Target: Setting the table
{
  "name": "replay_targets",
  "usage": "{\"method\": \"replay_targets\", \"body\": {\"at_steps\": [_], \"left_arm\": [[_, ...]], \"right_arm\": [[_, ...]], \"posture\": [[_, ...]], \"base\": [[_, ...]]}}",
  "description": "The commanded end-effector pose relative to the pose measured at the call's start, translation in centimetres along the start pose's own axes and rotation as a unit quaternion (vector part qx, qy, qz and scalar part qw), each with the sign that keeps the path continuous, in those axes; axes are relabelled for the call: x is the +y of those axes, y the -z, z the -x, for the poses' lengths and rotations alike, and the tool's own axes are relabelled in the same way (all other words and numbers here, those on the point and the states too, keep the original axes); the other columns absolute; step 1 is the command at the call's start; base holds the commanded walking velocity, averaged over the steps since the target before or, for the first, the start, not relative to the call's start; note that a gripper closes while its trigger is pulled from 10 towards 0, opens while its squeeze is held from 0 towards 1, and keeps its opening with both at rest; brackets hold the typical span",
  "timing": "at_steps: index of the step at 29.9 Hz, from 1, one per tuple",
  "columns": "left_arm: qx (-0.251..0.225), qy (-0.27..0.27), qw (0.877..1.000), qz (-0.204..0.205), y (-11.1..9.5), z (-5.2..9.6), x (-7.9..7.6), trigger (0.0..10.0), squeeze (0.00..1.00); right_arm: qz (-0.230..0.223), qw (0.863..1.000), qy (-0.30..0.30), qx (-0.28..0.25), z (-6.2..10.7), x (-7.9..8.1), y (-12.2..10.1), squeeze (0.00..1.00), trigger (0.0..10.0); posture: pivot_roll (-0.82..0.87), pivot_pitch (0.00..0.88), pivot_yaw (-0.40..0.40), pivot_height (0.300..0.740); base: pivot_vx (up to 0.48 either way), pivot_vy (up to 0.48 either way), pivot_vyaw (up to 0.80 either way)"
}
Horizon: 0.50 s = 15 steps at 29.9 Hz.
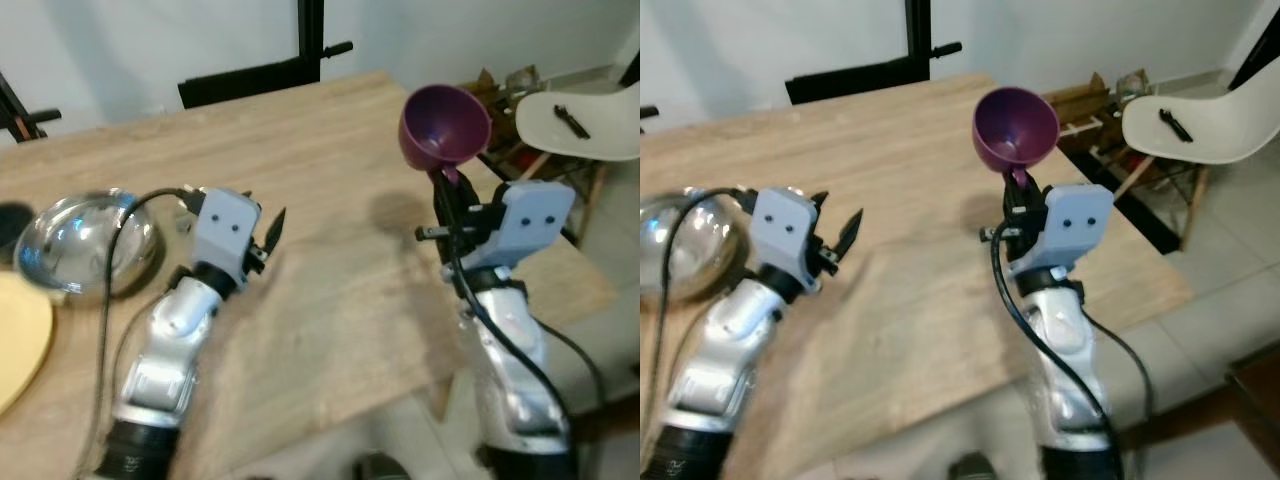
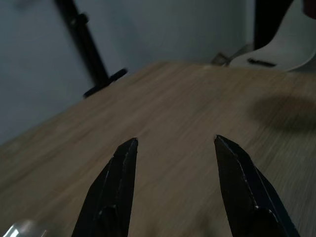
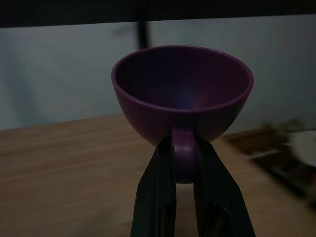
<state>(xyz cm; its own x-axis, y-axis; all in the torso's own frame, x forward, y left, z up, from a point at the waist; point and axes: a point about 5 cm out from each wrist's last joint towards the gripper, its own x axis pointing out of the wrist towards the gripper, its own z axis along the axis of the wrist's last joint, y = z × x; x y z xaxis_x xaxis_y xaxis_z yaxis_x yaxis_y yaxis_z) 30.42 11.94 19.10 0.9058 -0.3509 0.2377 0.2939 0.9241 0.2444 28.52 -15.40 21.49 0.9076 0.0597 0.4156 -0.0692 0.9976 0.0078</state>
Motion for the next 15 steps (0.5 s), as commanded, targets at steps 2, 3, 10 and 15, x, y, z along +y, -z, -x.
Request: {"method": "replay_targets", "body": {"at_steps": [2,3,10,15], "left_arm": [[0.019,-0.018,1.0,0.008,0.59,0.49,0.67,10.0,0.0],[0.019,-0.018,1.0,0.008,0.59,0.49,0.67,10.0,0.0],[0.031,-0.031,0.999,0.031,0.79,0.41,1.01,10.0,0.0],[0.055,-0.033,0.997,0.049,1.12,0.59,1.28,10.0,0.0]], "right_arm": [[-0.013,1.0,-0.005,0.001,0.24,0.52,0.09,0.0,10.0],[-0.013,1.0,-0.005,0.001,0.24,0.52,0.09,0.0,10.0],[-0.017,1.0,-0.013,0.006,0.35,0.84,0.28,0.0,10.0],[-0.032,0.999,-0.036,0.017,0.1,1.37,0.65,0.0,10.0]], "posture": [[-0.17,0.071,0.086,0.74],[-0.17,0.071,0.086,0.74],[-0.17,0.073,0.088,0.74],[-0.16,0.075,0.092,0.74]], "base": [[0.0,0.0,0.0],[0.0,0.0,0.0],[0.0,0.0,0.0],[0.0,0.0,0.0]]}}
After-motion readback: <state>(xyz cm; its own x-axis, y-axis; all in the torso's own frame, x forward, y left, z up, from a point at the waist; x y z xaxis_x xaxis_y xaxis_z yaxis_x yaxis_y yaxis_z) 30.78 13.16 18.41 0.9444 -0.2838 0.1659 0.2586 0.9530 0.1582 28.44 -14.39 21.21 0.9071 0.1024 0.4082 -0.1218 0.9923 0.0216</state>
